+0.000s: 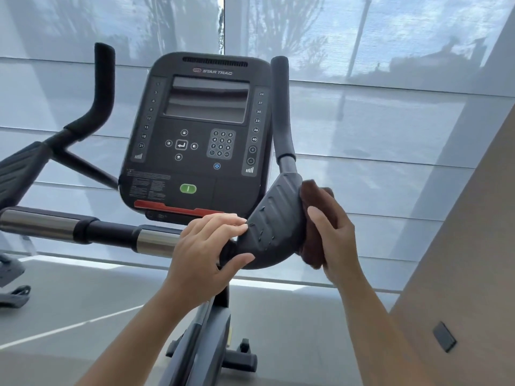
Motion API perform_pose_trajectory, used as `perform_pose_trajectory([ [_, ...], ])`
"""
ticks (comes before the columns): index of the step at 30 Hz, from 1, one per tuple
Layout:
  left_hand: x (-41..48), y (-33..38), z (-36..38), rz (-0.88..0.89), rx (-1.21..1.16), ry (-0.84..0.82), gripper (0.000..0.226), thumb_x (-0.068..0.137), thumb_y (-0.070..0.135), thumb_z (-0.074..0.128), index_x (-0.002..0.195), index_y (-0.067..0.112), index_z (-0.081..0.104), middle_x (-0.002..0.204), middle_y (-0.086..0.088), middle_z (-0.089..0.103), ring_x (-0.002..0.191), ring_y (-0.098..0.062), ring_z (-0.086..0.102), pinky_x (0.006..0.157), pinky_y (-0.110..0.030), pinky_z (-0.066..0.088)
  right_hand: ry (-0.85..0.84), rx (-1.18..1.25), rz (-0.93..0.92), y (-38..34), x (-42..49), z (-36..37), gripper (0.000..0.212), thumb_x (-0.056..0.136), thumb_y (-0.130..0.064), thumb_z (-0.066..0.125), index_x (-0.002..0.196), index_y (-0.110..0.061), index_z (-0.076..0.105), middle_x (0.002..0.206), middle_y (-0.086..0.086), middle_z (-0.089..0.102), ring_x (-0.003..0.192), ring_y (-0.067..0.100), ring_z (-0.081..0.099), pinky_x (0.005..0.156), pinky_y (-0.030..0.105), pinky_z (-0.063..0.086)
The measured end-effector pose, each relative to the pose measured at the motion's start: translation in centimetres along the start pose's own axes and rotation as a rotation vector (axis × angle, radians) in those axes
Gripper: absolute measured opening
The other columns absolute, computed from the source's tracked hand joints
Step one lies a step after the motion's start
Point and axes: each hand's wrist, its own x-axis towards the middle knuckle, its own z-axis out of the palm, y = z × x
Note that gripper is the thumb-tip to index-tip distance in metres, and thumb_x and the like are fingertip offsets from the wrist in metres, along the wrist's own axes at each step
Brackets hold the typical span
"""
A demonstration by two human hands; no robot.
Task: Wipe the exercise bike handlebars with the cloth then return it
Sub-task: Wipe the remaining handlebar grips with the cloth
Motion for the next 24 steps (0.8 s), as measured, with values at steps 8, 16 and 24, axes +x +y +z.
perform_pose_trajectory([
  [8, 0.0, 0.1, -0.2, -0.014, 0.007, -0.024, 0.051, 0.085, 0.053, 0.045, 0.097, 0.009, 0.068, 0.106, -0.003, 0.068, 0.102, -0.021, 0.060, 0.088, -0.034, 0.043, 0.148, -0.224, -0.128, -2.4, 0.8, 0.2, 0.032, 0.078, -0.022, 0.067, 0.105, -0.037, 0.066, 0.104, -0.007, 0.067, 0.099, 0.013, 0.062, 0.091, 0.042, 0.052],
  [16, 0.0, 0.2, -0.4, -0.018, -0.031, -0.002, 0.041, 0.079, 0.044, 0.057, 0.096, 0.008, 0.068, 0.104, -0.002, 0.068, 0.101, -0.020, 0.061, 0.087, -0.036, 0.045, -0.198, -0.117, 0.136, -2.6, 4.5, 0.3, 0.026, 0.086, -0.027, 0.061, 0.108, -0.041, 0.063, 0.085, -0.003, 0.058, 0.045, 0.011, 0.050, 0.033, 0.018, 0.035],
  [24, 0.0, 0.2, 0.0, -0.005, -0.019, 0.035, 0.040, 0.079, 0.043, 0.056, 0.094, 0.008, 0.068, 0.103, -0.004, 0.068, 0.098, -0.021, 0.062, 0.085, -0.034, 0.044, -0.071, -0.246, 0.025, -1.8, -2.5, 0.3, 0.044, 0.082, -0.016, 0.065, 0.117, -0.041, 0.056, 0.108, 0.000, 0.057, 0.096, 0.027, 0.060, 0.074, 0.043, 0.058],
])
